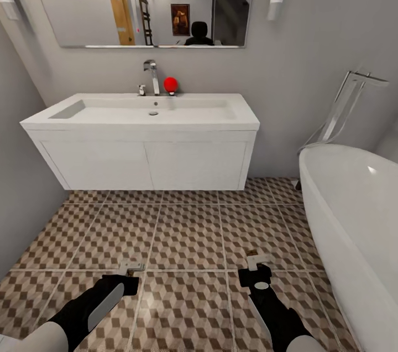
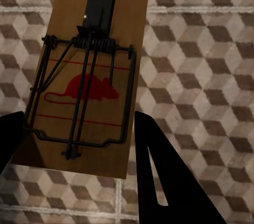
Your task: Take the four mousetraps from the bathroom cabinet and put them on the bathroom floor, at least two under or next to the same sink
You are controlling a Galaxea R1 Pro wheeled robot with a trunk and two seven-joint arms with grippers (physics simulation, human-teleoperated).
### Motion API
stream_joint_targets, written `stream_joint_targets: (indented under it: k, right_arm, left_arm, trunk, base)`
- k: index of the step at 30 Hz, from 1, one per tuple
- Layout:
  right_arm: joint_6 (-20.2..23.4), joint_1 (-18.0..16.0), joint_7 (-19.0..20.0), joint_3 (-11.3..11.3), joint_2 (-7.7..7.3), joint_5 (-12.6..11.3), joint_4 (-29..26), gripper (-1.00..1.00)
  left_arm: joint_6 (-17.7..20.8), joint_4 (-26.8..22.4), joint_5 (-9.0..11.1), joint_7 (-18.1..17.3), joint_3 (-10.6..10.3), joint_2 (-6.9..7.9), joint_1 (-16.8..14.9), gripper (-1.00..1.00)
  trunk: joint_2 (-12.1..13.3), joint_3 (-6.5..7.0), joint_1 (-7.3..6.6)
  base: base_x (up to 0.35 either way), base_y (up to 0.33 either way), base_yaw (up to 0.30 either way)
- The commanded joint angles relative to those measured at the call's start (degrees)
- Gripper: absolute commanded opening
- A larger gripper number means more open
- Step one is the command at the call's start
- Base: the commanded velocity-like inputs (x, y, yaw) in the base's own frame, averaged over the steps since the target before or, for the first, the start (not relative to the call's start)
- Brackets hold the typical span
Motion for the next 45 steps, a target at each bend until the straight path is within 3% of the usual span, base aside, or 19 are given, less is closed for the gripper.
stream_joint_targets:
  k: [1, 33, 39, 43, 45]
  right_arm:
    - [0.54, -0.02, -0.19, 0.18, -0.01, 0.52, -0.09, -1.0]
    - [0.54, -0.02, -0.05, 0.19, -0.01, 0.52, -0.08, -1.0]
    - [0.5, -0.02, 1.88, 0.19, -0.01, 0.52, -0.07, -1.0]
    - [0.47, -0.02, 3.1, 0.19, -0.01, 0.52, 0.08, -1.0]
    - [0.46, -0.02, 3.41, 0.19, -0.12, 0.52, 0.22, -1.0]
  left_arm:
    - [0.13, -0.13, 0.38, 0.59, -0.37, 0.08, -0.07, -1.0]
    - [0.04, 0.12, 0.38, 0.19, -0.37, 0.08, -0.06, -1.0]
    - [-0.16, 0.16, 0.38, 0.12, -0.37, 0.13, -0.07, -1.0]
    - [-2.6, 0.21, 0.38, 0.04, -0.37, 0.19, -0.07, -1.0]
    - [-7.07, 0.13, 0.38, -0.01, -0.37, 0.24, 0.06, -1.0]
  trunk:
    - [-0.44, -0.33, 0.22]
    - [-13.28, -9.02, 7.25]
    - [-15.68, -10.65, 8.56]
    - [-17.29, -11.73, 9.44]
    - [-18.09, -12.27, 9.88]
  base:
    - [0.0, 0.0, 0.0]
    - [0.0, 0.0, 0.0]
    - [0.0, 0.0, 0.0]
    - [0.0, 0.0, 0.0]
    - [0.0, 0.0, 0.0]
